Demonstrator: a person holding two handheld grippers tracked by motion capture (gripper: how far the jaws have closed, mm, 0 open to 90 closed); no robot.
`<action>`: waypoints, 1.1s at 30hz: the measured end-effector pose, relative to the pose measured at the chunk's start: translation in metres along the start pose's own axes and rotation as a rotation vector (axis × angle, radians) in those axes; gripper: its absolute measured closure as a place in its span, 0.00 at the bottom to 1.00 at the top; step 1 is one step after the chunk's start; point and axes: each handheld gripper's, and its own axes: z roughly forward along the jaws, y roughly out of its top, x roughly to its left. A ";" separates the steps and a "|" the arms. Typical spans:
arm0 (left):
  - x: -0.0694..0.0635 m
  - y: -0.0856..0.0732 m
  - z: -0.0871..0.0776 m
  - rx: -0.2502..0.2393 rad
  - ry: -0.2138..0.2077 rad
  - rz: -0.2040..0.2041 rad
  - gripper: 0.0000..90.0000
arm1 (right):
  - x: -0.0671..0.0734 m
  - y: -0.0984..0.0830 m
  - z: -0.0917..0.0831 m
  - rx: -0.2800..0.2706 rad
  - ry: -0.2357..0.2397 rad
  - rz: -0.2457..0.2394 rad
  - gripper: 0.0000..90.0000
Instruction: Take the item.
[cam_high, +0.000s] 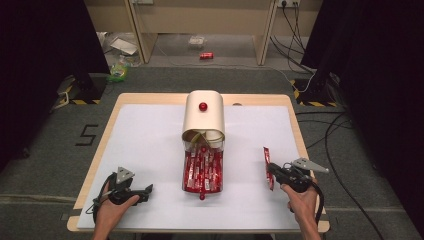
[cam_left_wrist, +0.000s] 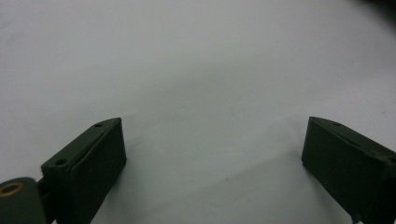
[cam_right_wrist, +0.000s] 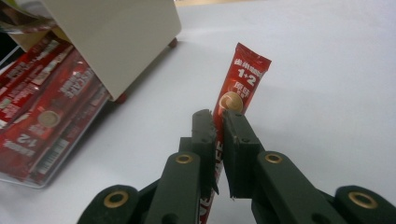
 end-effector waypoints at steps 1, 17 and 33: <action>0.000 0.000 0.000 0.000 0.000 0.000 0.06 | -0.001 0.000 0.001 0.003 -0.003 0.002 0.93; 0.000 0.000 0.000 0.000 0.000 0.000 0.06 | -0.013 0.001 0.013 0.032 -0.071 -0.012 0.93; 0.000 0.000 0.000 0.000 0.000 0.000 0.06 | -0.016 0.001 0.017 0.043 -0.091 -0.008 0.93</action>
